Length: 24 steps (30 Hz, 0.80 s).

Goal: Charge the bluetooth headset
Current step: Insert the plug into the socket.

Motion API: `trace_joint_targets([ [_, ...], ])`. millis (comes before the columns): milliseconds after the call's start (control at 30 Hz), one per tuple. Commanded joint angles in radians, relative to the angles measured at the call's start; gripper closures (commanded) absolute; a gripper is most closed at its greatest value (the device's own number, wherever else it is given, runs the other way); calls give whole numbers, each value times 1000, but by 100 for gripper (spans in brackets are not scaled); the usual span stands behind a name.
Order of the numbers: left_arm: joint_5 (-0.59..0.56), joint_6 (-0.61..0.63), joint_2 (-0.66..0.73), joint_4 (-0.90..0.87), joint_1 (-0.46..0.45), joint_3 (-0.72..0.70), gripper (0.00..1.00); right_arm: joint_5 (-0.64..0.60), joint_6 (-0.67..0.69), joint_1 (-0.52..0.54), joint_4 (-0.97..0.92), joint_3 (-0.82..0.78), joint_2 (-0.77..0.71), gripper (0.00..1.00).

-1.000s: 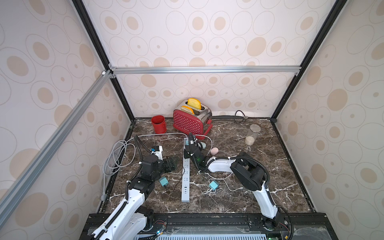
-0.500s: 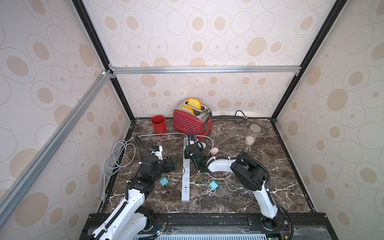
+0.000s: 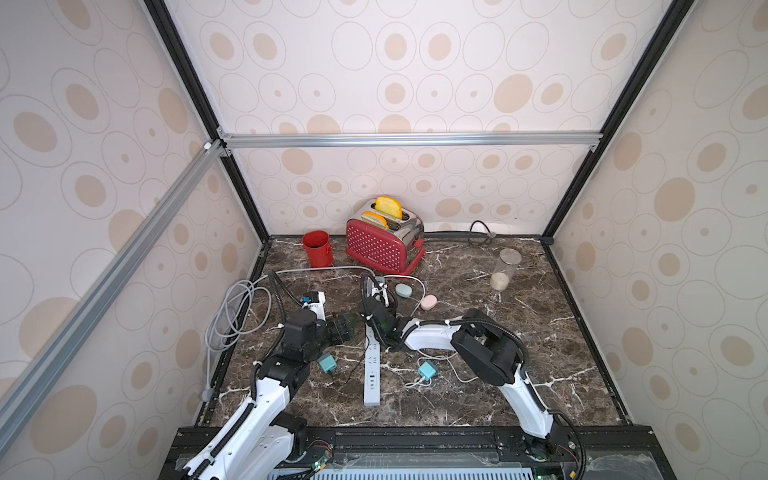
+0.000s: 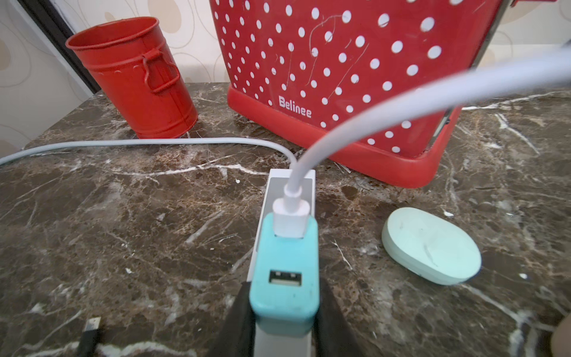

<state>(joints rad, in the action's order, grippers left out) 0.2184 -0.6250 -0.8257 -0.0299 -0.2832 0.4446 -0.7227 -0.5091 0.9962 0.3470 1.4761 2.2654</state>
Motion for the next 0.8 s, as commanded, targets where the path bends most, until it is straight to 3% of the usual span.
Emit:
trace_joint_targets([
  [0,-4,-9,7,27,-7,5,14,6,-47,16,-99,4,70,87],
  [300,-13,-6,3,22,-6,9,14,-23,-59,36,-172,-15,105,89],
  [767,-39,-38,29,-10,-6,47,13,-30,58,70,-268,11,140,89],
])
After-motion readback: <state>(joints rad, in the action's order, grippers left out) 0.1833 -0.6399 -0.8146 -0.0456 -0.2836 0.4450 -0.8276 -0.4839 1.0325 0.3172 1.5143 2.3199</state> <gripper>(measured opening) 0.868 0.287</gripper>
